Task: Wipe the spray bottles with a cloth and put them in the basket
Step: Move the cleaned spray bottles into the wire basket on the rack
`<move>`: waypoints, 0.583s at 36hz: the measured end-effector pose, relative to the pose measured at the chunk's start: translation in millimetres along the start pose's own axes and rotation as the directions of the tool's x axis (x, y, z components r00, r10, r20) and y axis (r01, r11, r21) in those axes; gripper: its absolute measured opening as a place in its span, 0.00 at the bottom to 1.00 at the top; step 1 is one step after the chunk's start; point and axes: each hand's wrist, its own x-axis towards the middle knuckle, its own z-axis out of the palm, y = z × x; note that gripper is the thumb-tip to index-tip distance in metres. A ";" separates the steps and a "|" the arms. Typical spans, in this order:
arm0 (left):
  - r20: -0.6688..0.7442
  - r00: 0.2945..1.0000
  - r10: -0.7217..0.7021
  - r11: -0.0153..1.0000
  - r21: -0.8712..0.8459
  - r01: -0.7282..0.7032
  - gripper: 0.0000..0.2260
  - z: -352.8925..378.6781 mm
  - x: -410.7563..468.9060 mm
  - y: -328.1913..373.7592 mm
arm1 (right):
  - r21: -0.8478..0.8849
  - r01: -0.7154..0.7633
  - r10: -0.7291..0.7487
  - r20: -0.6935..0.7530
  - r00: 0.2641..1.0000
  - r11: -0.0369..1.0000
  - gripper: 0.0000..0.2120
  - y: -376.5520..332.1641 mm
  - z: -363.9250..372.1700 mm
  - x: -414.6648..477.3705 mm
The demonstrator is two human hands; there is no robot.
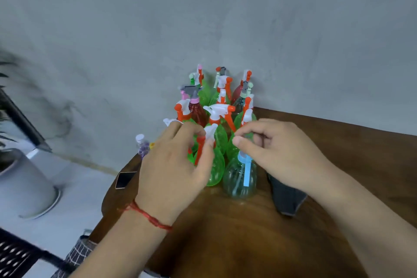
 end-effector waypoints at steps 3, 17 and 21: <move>0.032 0.999 -0.004 0.988 0.153 -0.001 0.13 -2.1 11.8 7.4 | -0.171 -0.007 0.013 0.036 0.999 0.985 0.15 -3.1 3.4 -5.2; 0.187 0.971 -0.151 0.893 0.446 0.053 0.17 17.6 5.4 29.5 | -0.440 0.046 -0.045 0.012 0.999 0.897 0.26 -11.2 3.5 -64.2; 0.177 0.960 -0.217 0.915 0.379 0.137 0.16 11.6 -10.8 41.1 | -0.444 0.033 -0.040 -0.005 0.999 0.896 0.28 -5.8 -3.7 -80.4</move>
